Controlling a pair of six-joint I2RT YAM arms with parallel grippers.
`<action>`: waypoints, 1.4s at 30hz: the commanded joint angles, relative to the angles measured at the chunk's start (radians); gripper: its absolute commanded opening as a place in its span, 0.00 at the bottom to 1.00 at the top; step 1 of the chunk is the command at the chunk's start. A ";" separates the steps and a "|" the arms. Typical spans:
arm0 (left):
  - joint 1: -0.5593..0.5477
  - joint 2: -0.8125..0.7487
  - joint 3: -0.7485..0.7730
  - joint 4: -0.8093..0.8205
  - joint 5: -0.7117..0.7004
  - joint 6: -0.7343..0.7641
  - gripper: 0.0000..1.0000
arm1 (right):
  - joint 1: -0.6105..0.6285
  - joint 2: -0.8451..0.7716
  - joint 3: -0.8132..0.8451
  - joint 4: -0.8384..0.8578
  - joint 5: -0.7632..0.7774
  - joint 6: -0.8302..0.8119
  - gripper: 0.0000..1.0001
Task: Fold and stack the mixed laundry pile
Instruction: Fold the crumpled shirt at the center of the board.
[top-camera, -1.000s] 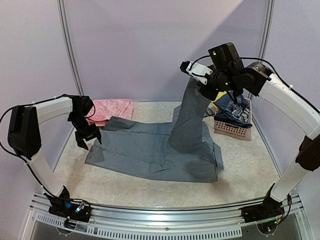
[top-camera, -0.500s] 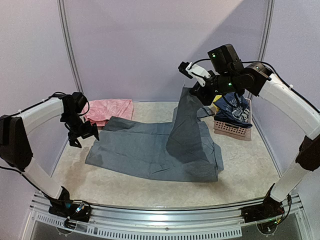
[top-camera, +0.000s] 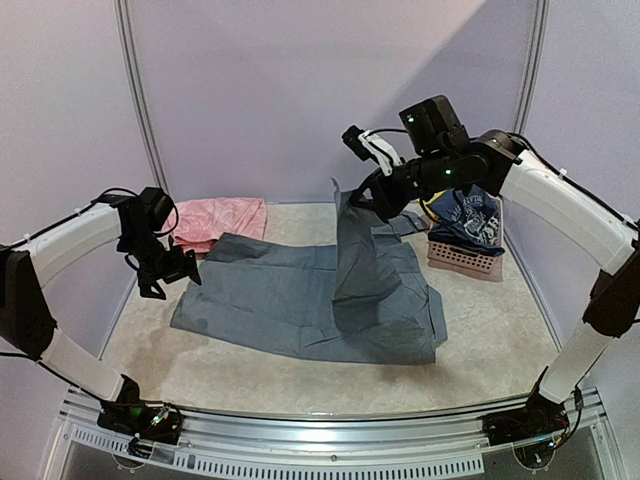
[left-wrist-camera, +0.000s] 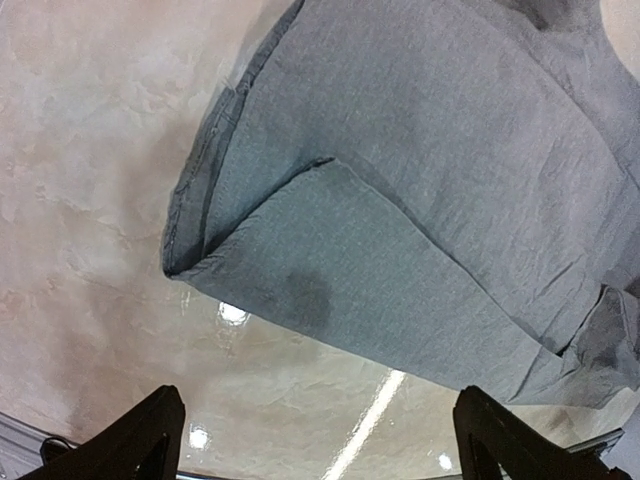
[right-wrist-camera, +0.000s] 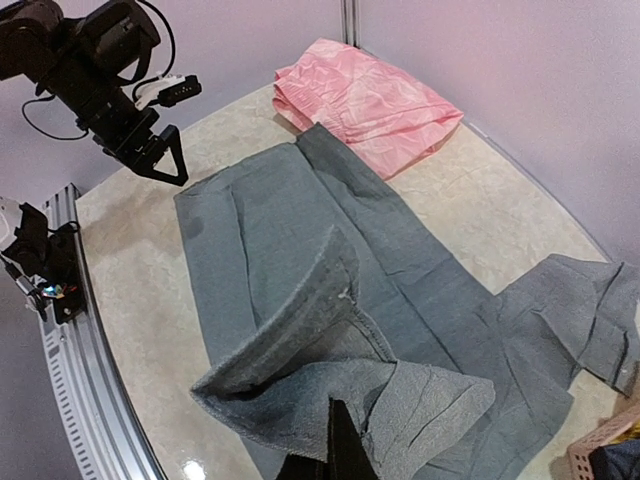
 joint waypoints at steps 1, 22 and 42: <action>-0.032 -0.046 -0.039 0.032 0.015 -0.017 0.95 | 0.010 0.062 -0.020 0.090 -0.102 0.112 0.00; -0.073 -0.124 -0.049 0.001 0.026 -0.036 0.94 | 0.017 0.378 0.004 0.444 -0.326 0.392 0.00; -0.086 -0.131 -0.044 0.025 0.054 -0.025 0.92 | 0.031 0.492 0.074 0.523 -0.354 0.619 0.00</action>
